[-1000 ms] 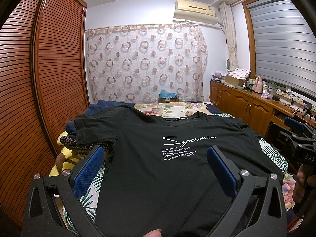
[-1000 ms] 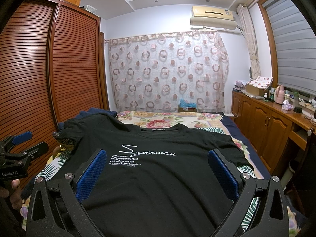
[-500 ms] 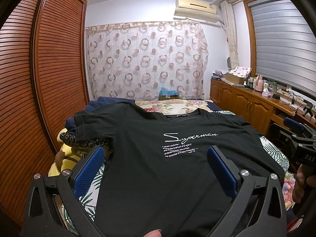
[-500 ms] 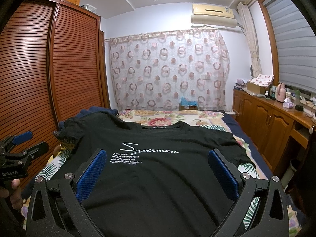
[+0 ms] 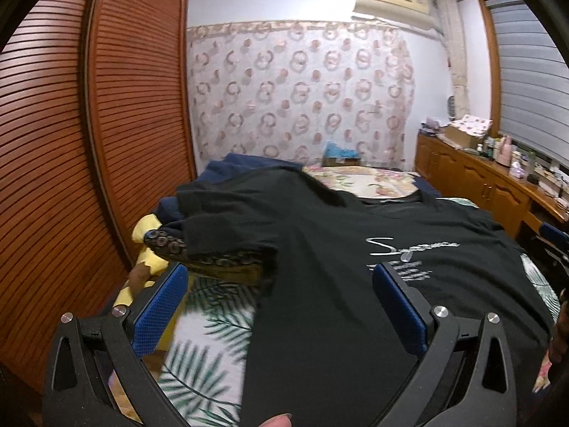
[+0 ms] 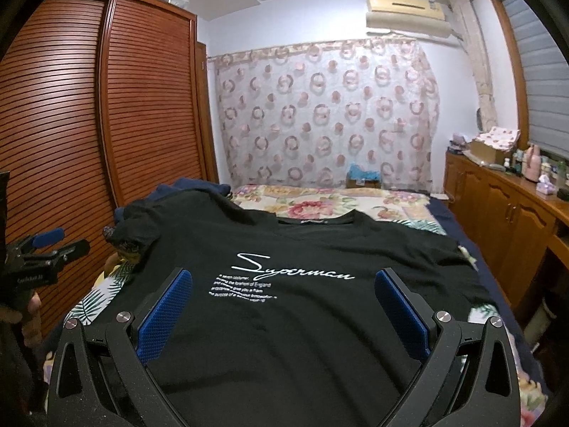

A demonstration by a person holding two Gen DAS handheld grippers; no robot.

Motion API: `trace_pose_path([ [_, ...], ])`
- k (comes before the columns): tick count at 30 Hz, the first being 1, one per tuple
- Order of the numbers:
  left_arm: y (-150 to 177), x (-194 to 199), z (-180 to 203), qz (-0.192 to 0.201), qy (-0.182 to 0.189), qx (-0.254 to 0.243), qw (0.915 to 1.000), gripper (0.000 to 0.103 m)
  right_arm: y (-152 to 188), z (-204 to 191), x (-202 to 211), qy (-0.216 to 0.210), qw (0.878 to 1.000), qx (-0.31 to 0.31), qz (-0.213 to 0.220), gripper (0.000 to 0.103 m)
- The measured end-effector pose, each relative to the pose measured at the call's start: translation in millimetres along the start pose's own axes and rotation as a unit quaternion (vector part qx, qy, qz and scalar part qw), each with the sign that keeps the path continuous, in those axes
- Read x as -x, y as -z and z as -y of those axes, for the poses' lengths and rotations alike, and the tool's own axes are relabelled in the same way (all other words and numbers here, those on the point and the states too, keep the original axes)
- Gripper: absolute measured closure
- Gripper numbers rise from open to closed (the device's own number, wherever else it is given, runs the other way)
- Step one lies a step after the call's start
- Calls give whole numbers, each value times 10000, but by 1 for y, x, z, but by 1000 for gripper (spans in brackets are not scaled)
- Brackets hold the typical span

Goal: Fold small clothes
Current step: 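Grasp the black T-shirt's side edge with the left gripper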

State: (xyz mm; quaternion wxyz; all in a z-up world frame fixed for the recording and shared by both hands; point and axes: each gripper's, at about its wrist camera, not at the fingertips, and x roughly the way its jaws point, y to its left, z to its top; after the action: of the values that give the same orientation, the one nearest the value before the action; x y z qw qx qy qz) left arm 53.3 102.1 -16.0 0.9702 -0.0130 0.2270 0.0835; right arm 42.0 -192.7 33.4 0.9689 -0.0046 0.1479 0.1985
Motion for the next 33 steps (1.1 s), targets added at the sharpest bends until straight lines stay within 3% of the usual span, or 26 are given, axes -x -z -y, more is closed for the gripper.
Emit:
trace_pose_path([
  [10, -22, -50, -50, -379, -93, 182, 9991, 0, -25, 13, -63, -598, 9962, 257, -574, 11],
  [16, -43, -81, -78, -504, -35, 268, 9984, 0, -49, 30, -103, -826, 9928, 397, -777, 11],
  [22, -63, -121, -102, -760, 380, 476, 9952, 18, -60, 28, -146, -968, 9895, 560, -915, 11],
  [27, -68, -152, -116, -972, 488, 625, 9921, 45, -71, 20, -186, -1149, 9839, 717, -1168, 11],
  [33, -62, -184, -128, -1383, 373, 760, 9868, 50, -74, 22, -215, -1289, 9782, 757, -1439, 11],
])
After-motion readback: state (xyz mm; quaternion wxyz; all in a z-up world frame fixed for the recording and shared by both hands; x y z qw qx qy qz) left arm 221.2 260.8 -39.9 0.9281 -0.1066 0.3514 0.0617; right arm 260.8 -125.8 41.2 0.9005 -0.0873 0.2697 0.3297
